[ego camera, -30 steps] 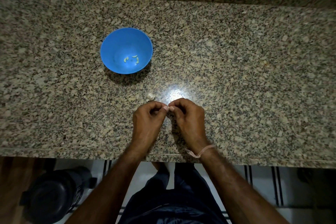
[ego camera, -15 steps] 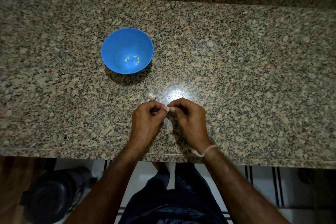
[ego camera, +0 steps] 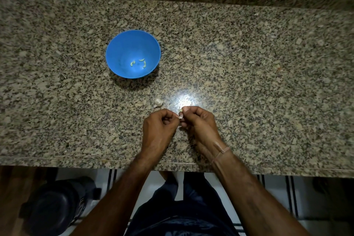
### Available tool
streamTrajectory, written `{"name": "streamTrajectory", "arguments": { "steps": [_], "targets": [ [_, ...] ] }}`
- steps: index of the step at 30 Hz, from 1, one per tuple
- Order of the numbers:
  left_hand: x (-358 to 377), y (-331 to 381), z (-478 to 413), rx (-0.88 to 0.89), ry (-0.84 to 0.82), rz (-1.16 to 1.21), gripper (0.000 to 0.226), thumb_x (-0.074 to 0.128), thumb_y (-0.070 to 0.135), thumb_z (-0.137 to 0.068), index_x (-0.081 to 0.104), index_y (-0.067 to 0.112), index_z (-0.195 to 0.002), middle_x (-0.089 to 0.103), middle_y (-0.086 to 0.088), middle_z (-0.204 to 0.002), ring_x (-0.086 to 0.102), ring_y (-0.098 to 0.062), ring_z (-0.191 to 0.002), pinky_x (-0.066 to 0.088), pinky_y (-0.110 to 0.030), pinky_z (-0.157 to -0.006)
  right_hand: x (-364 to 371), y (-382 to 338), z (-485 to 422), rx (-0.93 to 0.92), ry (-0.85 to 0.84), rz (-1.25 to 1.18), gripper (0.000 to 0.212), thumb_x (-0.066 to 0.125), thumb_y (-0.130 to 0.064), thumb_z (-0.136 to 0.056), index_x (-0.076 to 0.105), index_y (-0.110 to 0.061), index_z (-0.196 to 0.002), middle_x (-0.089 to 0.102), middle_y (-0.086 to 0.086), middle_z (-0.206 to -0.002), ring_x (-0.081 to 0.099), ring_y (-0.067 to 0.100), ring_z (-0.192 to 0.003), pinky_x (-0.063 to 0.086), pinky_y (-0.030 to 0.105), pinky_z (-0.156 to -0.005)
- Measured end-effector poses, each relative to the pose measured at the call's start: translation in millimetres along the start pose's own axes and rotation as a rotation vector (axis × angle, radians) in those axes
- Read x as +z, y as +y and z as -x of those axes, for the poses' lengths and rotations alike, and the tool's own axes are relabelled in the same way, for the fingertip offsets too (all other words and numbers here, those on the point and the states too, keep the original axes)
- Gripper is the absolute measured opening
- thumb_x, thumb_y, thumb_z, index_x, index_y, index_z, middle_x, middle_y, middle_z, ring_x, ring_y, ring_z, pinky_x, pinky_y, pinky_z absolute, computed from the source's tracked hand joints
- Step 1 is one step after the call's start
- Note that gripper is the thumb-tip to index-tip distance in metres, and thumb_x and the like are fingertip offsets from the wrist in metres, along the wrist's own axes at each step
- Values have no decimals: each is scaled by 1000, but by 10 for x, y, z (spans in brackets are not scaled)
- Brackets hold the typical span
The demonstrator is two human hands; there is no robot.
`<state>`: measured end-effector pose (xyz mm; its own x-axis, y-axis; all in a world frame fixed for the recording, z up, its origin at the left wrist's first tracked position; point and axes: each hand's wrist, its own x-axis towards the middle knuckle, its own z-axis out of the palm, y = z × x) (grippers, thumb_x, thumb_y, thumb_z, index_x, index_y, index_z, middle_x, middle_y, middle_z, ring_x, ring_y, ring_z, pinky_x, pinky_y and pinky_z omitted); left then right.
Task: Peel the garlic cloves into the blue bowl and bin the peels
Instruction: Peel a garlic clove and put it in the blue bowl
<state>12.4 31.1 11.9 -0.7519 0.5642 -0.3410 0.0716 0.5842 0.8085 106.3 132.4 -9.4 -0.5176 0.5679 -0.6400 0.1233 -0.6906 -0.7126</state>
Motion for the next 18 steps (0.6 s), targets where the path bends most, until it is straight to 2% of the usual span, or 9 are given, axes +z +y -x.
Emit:
{"name": "streamTrajectory", "arguments": {
  "steps": [5,9,11,14,18],
  "targets": [
    [-1,-31,-35,-12,45,-64,3,74,21,-88,75,23,-88,72,12,-79,65,1,-72,47,-10,-63,-29,-13,-6,-66,37,105,19,75,-17,-96,71,0,-104,74,18,-90,68,19,-75,55,34,-72],
    [8,-47,-52,45,30,-108,18,66,12,-95,77,23,-102,73,15,-94,64,7,-85,43,-1,-67,-44,1,-8,-117,34,146,17,75,-16,-96,72,0,-102,76,23,-94,67,26,-79,55,35,-71],
    [24,-40,-52,42,37,-99,14,68,20,-95,75,27,-105,72,15,-91,64,5,-82,46,-7,-66,-42,13,-15,-117,28,137,15,76,-18,-95,73,-3,-96,75,21,-88,65,26,-77,53,36,-69],
    [45,-45,-41,111,21,-45,19,74,31,-93,72,31,-112,72,15,-95,66,0,-86,57,-27,-74,-39,23,-13,-108,11,131,17,78,-23,-94,72,-8,-89,71,15,-78,58,22,-66,48,33,-63],
    [37,-25,-13,194,57,-43,7,71,29,-96,75,25,-100,74,14,-91,68,-5,-85,58,-39,-75,-40,9,12,-90,-12,155,23,77,-26,-94,74,-4,-92,69,10,-76,58,19,-65,49,35,-64]
  ]
}}
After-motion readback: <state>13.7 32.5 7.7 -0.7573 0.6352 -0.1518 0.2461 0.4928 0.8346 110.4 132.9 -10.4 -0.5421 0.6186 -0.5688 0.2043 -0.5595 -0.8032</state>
